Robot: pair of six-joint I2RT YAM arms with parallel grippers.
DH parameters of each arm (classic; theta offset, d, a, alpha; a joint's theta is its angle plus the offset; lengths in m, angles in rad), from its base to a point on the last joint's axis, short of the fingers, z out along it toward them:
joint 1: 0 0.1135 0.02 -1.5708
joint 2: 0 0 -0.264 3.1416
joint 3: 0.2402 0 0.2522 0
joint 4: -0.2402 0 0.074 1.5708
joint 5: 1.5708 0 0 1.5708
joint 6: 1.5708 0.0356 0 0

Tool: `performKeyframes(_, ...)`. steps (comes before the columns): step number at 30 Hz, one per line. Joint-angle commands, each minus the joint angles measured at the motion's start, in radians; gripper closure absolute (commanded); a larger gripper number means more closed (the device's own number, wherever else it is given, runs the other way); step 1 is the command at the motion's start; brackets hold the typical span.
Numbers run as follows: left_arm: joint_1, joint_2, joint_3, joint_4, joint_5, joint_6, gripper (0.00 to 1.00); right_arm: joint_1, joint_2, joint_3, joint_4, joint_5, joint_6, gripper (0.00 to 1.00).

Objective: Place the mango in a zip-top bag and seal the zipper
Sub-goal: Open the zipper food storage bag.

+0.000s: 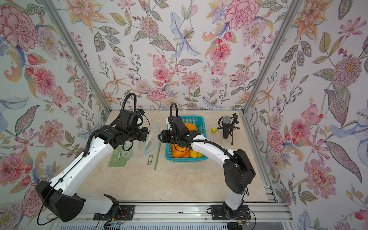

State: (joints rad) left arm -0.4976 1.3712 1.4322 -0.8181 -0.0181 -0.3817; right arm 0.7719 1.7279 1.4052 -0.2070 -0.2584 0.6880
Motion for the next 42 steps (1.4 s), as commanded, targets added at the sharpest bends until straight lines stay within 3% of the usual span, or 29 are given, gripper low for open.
performKeyframes(1, -0.009, 0.023, -0.028, 0.008, -0.002, -0.013, 1.00, -0.002, -0.096, -0.018, -0.018, 0.011, -0.052, 0.66)
performKeyframes(9, -0.018, 0.020, -0.024, 0.026, 0.012, -0.023, 1.00, 0.054, -0.039, 0.051, 0.042, -0.120, -0.045, 0.93)
performKeyframes(20, -0.018, -0.057, -0.001, 0.036, 0.069, -0.026, 1.00, 0.043, 0.133, 0.097, 0.104, -0.074, 0.035, 0.90)
performKeyframes(26, -0.018, -0.087, 0.022, 0.048, 0.097, -0.032, 1.00, 0.026, 0.157, 0.069, 0.092, -0.007, 0.085, 0.88)
performKeyframes(35, -0.018, -0.097, 0.092, 0.070, 0.153, -0.018, 1.00, 0.058, 0.185, 0.128, 0.093, -0.052, 0.084, 0.87)
performKeyframes(39, -0.015, -0.108, 0.115, 0.094, 0.194, -0.018, 1.00, 0.052, 0.192, 0.114, 0.054, 0.006, 0.113, 0.88)
performKeyframes(42, -0.012, -0.103, 0.132, 0.080, 0.137, -0.011, 1.00, 0.041, 0.174, 0.080, 0.055, 0.008, 0.125, 0.87)
